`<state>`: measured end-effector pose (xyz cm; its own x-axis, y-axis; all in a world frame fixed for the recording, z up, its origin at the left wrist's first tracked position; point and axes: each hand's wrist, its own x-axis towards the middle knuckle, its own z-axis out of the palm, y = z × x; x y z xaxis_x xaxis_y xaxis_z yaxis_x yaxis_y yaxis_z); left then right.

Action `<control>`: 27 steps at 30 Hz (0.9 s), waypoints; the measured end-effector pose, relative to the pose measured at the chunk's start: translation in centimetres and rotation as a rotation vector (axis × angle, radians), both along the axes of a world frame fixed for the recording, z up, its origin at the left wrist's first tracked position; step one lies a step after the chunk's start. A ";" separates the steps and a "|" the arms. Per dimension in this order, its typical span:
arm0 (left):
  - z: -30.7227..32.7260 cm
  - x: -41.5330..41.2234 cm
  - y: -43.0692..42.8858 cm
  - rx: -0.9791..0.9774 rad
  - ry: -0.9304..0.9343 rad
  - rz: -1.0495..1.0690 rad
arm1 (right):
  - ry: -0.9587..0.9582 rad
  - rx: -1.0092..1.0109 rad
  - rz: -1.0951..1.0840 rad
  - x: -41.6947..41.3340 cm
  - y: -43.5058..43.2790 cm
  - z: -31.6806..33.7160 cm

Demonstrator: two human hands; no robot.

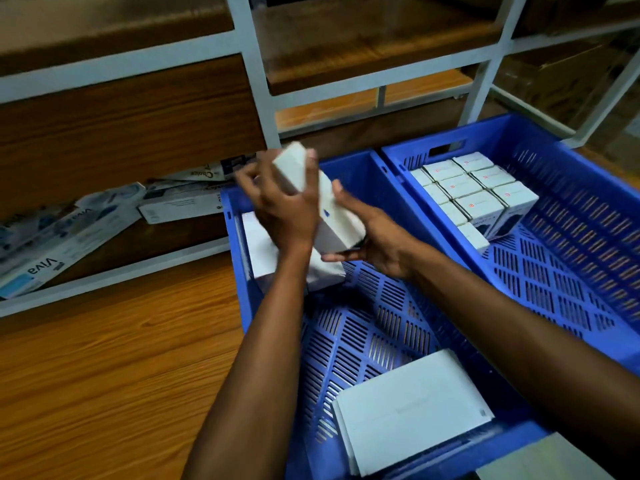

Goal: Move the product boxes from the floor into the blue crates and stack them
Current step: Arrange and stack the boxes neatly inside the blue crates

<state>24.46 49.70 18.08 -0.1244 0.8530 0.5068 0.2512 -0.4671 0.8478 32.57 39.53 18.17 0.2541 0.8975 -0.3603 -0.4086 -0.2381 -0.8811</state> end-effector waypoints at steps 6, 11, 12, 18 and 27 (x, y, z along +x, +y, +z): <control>0.5 1.0 -1.1 0.007 0.156 -0.057 | -0.095 0.004 0.051 2.3 -0.9 1.9; -1.0 0.2 1.1 -0.288 0.098 -0.217 | -0.314 -0.111 0.086 3.3 -1.2 2.1; -1.2 -0.1 1.8 -0.379 0.051 -0.240 | -0.227 -0.110 0.078 3.3 -1.2 2.0; -1.0 -0.7 1.5 -0.492 0.037 -0.313 | 0.049 -0.134 0.034 3.4 -1.3 1.3; -0.7 -0.5 1.4 -0.616 -0.249 -0.452 | -0.090 -0.053 0.103 2.6 -1.3 1.5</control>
